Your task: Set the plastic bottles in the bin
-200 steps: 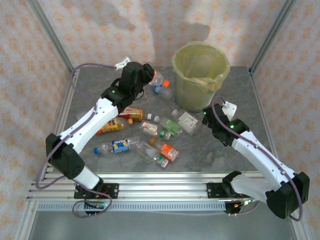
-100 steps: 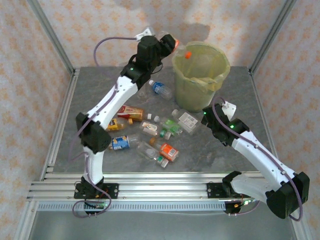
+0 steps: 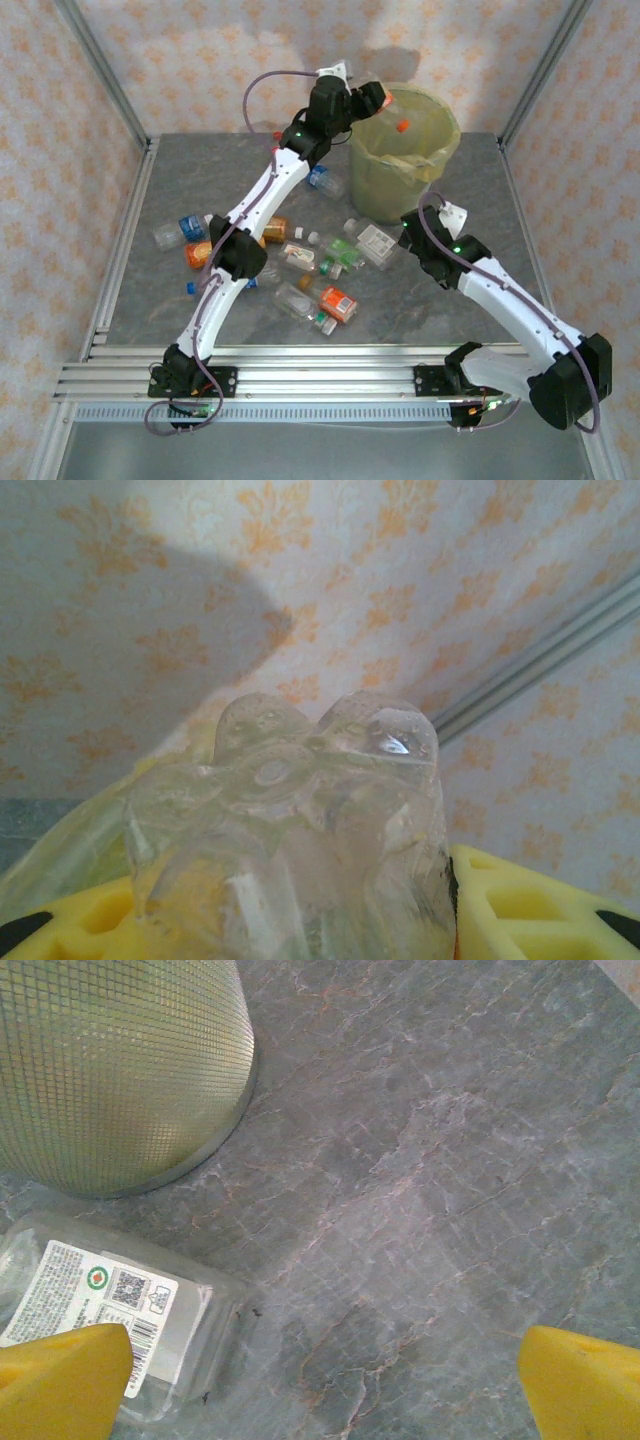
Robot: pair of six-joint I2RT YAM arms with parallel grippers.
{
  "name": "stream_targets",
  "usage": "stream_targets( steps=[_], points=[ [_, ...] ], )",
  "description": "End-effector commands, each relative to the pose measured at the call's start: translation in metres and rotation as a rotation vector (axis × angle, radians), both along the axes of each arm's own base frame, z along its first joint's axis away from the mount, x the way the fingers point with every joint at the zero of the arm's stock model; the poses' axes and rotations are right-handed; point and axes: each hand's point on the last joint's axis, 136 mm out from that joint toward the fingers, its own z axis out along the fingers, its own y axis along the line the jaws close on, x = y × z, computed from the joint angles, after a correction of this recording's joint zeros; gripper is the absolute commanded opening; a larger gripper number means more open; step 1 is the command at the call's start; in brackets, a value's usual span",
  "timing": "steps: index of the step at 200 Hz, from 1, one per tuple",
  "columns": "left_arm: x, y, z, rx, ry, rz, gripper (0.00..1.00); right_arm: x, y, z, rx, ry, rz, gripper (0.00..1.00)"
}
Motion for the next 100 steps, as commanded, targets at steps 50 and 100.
stream_targets(
  steps=[50, 100],
  points=[
    [-0.004, -0.007, 0.001, 0.075, -0.058, -0.062, 0.44, 0.004, 0.003, -0.011, 0.021, 0.012, -0.018, 0.99],
    [-0.002, -0.009, -0.008, 0.078, -0.046, -0.067, 0.71, 0.007, 0.009, -0.018, 0.046, 0.013, -0.001, 0.99]
  ],
)
